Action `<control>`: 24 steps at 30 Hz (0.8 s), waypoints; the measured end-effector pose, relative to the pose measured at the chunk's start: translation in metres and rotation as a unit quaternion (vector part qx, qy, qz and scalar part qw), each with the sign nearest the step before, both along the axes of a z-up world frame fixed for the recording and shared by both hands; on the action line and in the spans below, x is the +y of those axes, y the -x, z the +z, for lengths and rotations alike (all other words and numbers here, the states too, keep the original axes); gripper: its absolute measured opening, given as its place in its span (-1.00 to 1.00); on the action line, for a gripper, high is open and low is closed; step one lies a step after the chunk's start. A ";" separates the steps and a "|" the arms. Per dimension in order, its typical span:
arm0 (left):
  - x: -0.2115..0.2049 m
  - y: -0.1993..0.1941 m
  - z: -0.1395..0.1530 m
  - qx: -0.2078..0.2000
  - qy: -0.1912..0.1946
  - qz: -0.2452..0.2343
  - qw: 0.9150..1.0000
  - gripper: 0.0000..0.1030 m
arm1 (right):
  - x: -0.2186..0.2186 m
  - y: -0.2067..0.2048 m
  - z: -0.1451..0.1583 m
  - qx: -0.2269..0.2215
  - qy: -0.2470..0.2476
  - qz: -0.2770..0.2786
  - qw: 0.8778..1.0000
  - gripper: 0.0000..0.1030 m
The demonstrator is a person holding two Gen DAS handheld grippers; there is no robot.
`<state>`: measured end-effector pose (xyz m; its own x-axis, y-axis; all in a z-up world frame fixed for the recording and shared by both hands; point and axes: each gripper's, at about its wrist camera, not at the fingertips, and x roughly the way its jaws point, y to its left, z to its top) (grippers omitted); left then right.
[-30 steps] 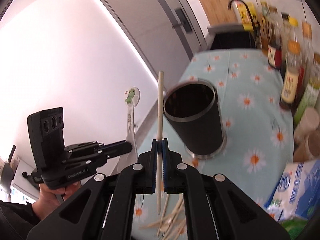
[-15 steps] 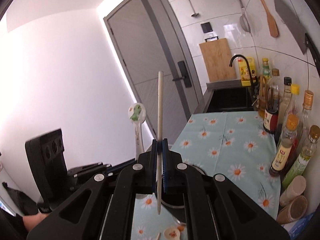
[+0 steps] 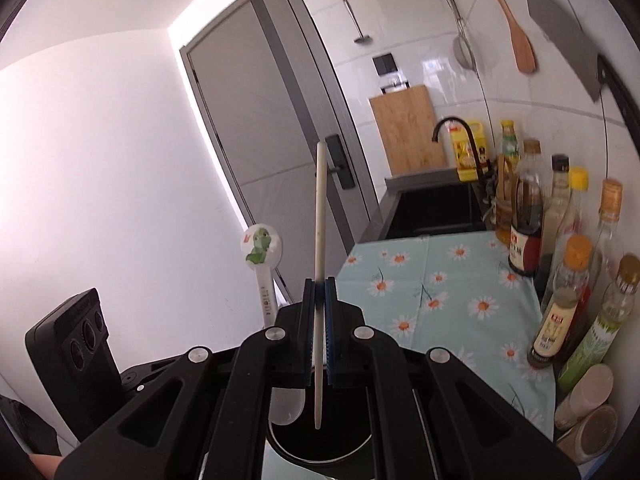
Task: Organize utensils
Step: 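Lift the chopstick and spoon and carry both over the black holder, then open both tools to drop the spoon and chopstick into the holder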
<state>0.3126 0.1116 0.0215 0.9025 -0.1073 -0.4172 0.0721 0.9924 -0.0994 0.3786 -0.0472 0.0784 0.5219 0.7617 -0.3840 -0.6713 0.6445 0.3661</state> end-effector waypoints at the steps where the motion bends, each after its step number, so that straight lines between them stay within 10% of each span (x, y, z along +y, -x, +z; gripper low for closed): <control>1: -0.001 -0.002 -0.004 0.003 -0.002 -0.001 1.000 -0.96 | 0.003 0.000 -0.007 0.004 0.005 0.001 1.000 -0.89; 24: 0.005 -0.003 -0.030 0.060 0.021 0.015 0.998 -0.59 | -0.001 0.003 -0.032 0.041 0.024 -0.013 0.999 -0.65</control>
